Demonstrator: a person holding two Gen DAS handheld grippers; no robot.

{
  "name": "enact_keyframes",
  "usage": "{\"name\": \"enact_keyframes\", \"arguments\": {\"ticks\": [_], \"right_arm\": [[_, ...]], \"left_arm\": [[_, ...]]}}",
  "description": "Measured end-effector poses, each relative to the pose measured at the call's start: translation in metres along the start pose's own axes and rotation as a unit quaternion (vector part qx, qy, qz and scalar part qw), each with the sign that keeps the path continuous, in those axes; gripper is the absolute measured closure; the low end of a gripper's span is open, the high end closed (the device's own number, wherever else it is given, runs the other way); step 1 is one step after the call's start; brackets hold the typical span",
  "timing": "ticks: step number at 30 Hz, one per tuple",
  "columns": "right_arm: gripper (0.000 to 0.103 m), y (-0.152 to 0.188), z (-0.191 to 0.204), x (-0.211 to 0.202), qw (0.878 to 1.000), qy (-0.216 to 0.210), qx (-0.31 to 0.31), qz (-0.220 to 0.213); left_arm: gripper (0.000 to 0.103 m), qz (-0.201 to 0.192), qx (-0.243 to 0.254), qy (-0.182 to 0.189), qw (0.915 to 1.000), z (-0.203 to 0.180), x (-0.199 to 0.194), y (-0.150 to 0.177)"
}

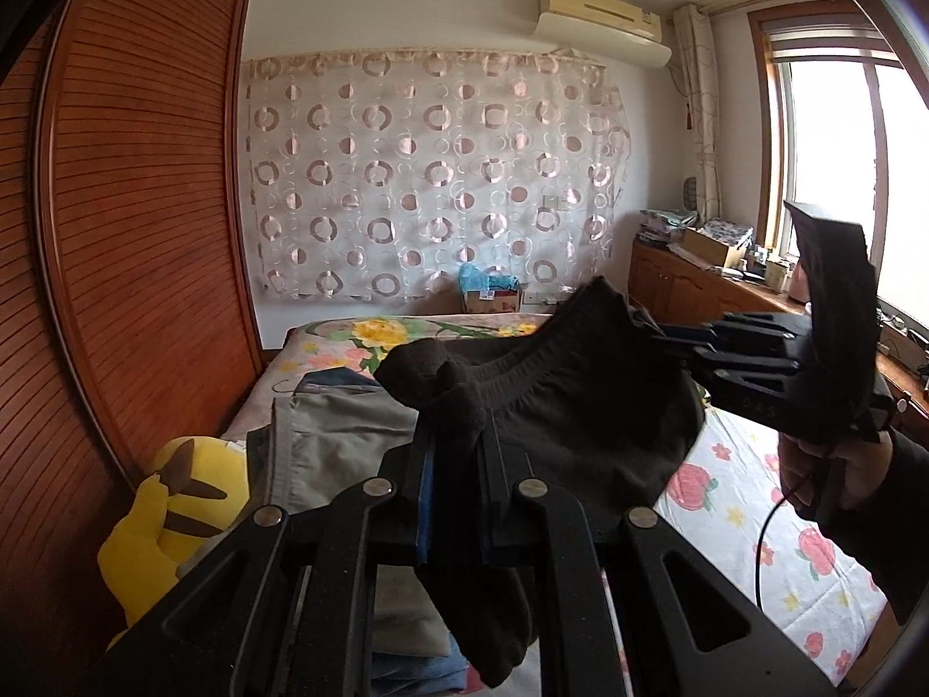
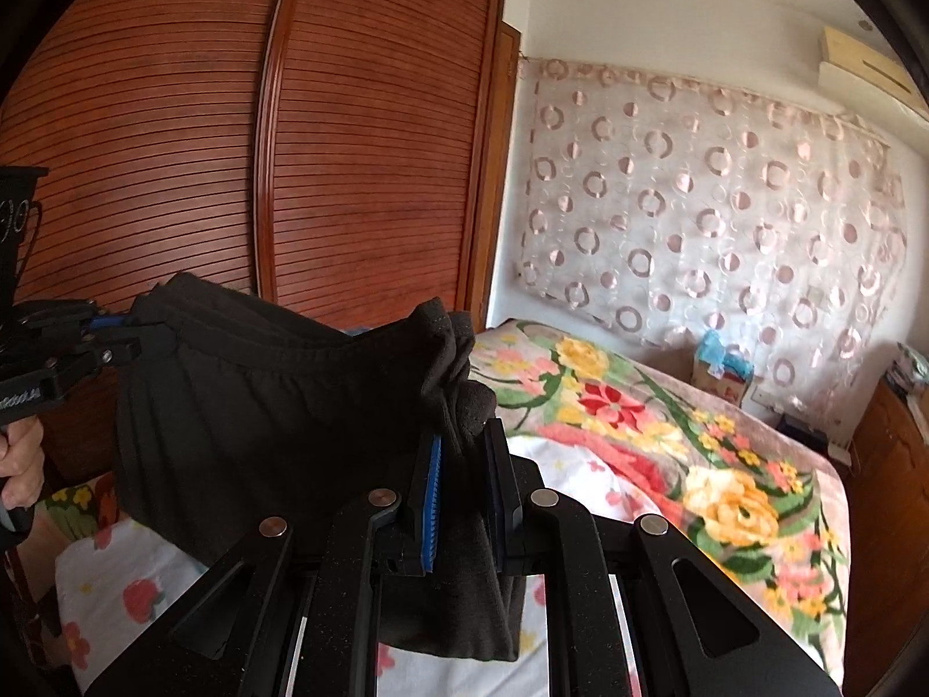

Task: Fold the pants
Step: 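Carry the lifted black pants with both grippers toward the folded clothes stack, then lower the black pants onto the jeans stack and open both grippers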

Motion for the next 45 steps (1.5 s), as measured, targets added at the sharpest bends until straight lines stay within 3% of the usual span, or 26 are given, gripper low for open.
{"name": "enact_keyframes", "arguments": {"ticks": [8,25,35,37,39,45], "right_arm": [[0.09,-0.018,0.007,0.03,0.999,-0.019,-0.041,-0.003],[0.09,-0.047,0.026,0.107,0.993,-0.058,-0.101,0.015],[0.089,-0.049,0.03,0.124,0.992,-0.087,-0.085,0.014],[0.078,-0.046,0.026,0.124,0.993,-0.088,-0.072,0.021],[0.077,-0.042,0.019,0.12,0.994,-0.088,-0.059,0.023],[0.077,-0.021,-0.002,0.107,0.992,-0.117,-0.044,0.037]], "left_arm": [[0.09,-0.021,-0.021,-0.022,0.9993,0.022,-0.014,0.007],[0.09,0.005,-0.104,-0.069,0.9922,0.069,0.002,0.042],[0.087,0.02,-0.125,-0.087,0.9882,0.078,0.009,0.057],[0.085,0.024,-0.124,-0.094,0.9875,0.078,0.011,0.06],[0.079,0.031,-0.125,-0.094,0.9872,0.079,0.014,0.063],[0.074,0.035,-0.129,-0.102,0.9858,0.083,0.015,0.067]]}}
Point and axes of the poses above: each gripper's, at about its wrist camera, not at the fingertips, and x roughly the way its jaws point, z to its left, y to its underside, the point moved 4 cm from there along x, roughly the way its jaws point, and after that the axes turned 3 degrees about z, right-handed, at the moved point
